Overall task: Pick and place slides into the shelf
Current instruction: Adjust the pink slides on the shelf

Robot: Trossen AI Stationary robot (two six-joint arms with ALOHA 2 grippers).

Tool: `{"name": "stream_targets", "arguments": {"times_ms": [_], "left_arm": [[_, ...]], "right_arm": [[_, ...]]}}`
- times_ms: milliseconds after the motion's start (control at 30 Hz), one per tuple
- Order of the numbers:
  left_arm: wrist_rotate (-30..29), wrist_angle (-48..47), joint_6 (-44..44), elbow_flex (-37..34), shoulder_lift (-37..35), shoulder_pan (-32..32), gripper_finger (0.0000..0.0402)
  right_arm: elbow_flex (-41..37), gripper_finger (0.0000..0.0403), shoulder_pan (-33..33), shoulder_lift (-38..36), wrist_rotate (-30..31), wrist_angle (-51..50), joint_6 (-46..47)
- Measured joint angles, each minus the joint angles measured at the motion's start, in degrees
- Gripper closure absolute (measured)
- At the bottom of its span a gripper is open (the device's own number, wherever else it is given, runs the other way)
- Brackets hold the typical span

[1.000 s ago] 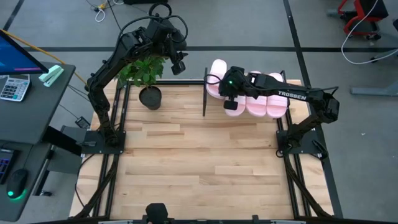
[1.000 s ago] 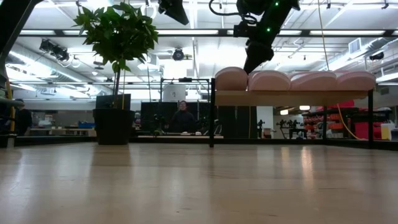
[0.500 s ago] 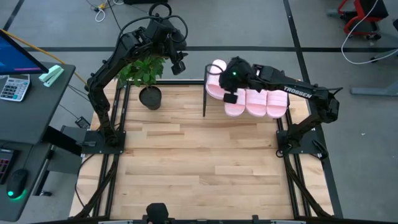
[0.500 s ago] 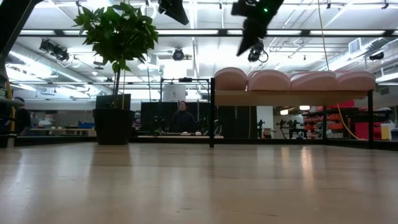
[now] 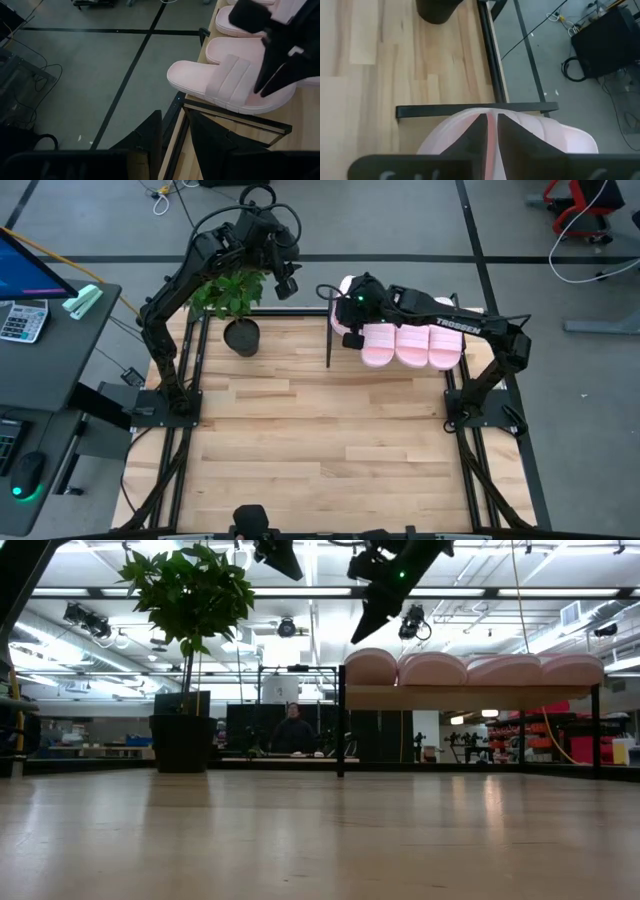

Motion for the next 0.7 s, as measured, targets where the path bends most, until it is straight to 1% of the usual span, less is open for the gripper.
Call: {"name": "stream_targets", "arguments": {"times_ms": [200, 433, 533, 700], "left_arm": [[0.0, -0.01, -0.09, 0.0, 0.0, 0.02, 0.0294], [0.0, -0.02, -0.1, 0.0, 0.0, 0.02, 0.0294], [0.01, -0.04, -0.09, 0.01, 0.0, 0.02, 0.0294], [0.01, -0.17, -0.08, 0.01, 0.0, 0.02, 0.0294]], "right_arm": [[0.0, 0.036, -1.21, 2.12, 0.25, 2.57, -0.07], [0.2, 0.0387, -2.35, 4.82, -2.08, 2.83, 0.13], [0.28, 0.0398, -2.36, 5.79, -3.03, 2.06, 0.73], [0.37, 0.0398, -2.47, 6.41, -3.12, -0.48, 1.39]]}}
